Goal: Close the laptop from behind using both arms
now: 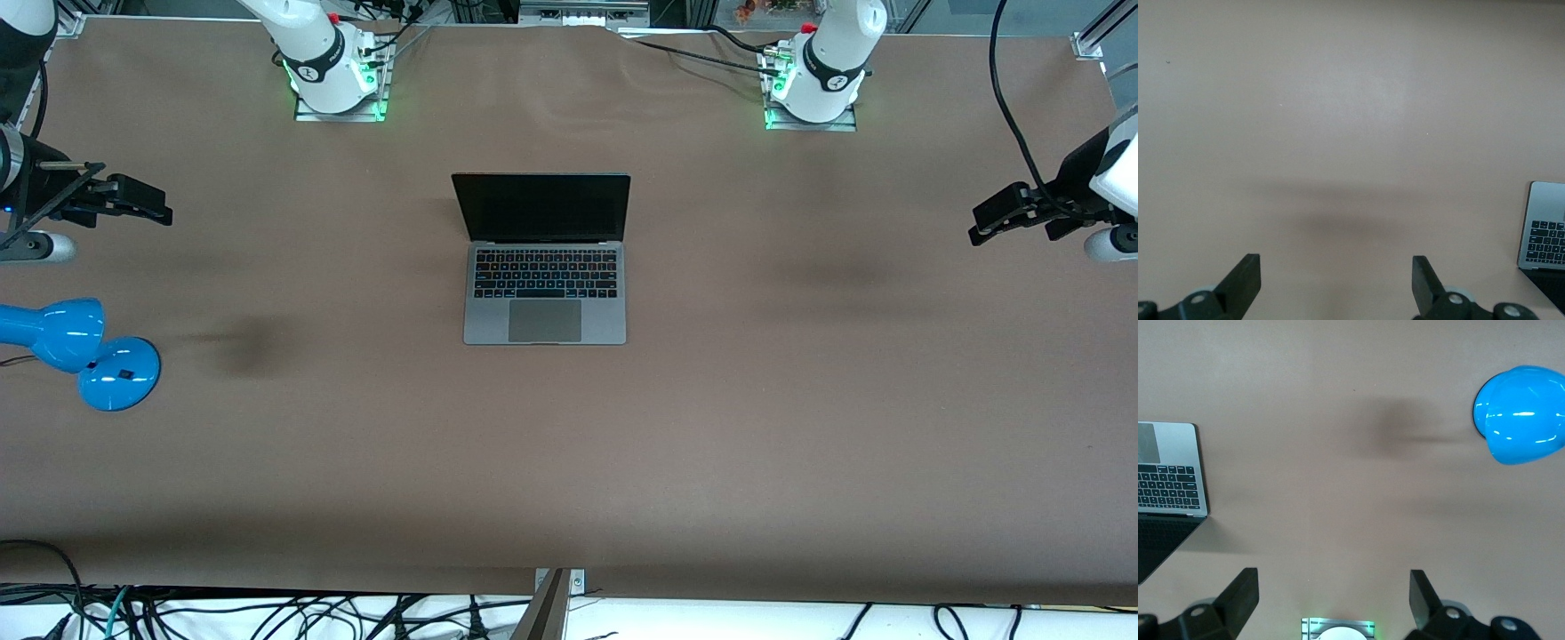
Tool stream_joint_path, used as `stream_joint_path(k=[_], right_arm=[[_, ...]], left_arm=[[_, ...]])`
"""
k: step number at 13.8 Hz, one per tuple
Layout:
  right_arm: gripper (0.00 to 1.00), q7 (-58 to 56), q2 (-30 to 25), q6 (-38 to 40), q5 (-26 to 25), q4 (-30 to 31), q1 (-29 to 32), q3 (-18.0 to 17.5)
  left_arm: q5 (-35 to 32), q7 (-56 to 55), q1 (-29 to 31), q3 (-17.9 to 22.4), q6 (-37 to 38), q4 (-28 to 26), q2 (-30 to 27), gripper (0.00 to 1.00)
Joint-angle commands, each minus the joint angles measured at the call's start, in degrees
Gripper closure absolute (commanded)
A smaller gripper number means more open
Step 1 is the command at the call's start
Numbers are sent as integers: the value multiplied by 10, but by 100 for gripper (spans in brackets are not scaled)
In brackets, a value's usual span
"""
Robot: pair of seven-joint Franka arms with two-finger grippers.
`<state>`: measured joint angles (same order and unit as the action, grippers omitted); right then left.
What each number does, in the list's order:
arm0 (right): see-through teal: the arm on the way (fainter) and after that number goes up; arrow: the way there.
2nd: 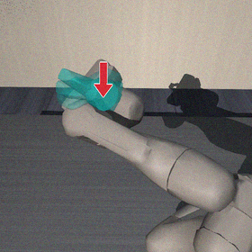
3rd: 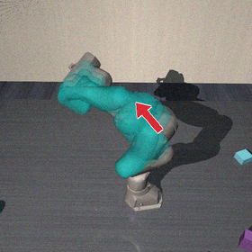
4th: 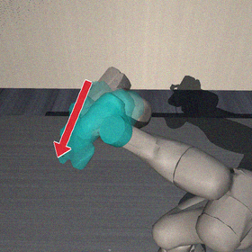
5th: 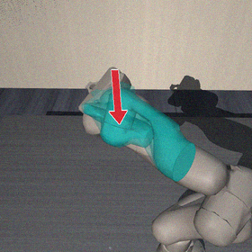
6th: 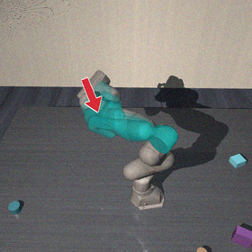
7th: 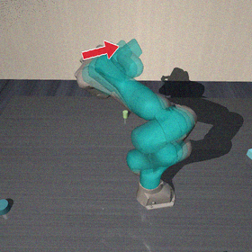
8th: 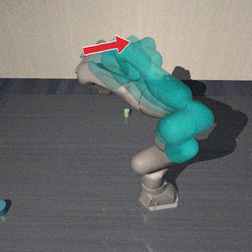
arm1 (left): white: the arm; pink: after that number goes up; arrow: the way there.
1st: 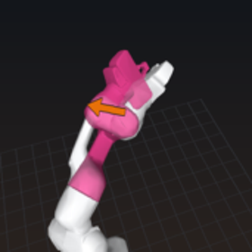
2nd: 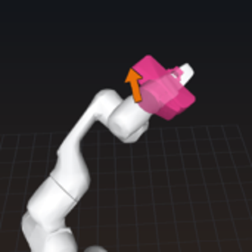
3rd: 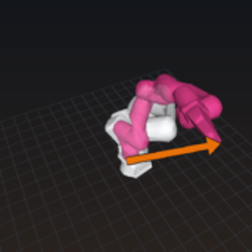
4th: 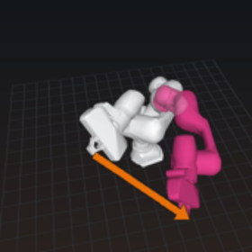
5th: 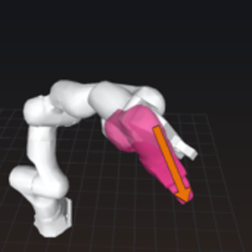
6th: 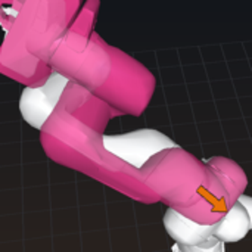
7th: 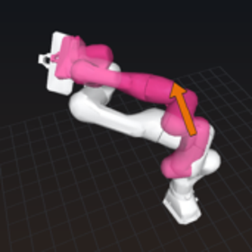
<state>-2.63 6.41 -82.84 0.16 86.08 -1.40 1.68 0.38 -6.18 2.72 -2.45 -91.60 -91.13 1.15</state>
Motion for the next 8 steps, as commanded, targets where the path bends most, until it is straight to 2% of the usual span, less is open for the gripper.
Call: stream_joint_path(k=[1, 4, 8], right_arm=[[0, 2, -10, 8, -6, -1, 3, -3], [0, 0, -8, 4, -7, -1, 3, -3], [0, 0, -5, 1, -6, -1, 3, -3]], left_arm=[[9, 14, -3, -9, 8, 13, -1, 0], [74, 46, 4, -6, 6, 10, -11, 0], [80, 48, 7, -8, 42, 2, -34, 0]])
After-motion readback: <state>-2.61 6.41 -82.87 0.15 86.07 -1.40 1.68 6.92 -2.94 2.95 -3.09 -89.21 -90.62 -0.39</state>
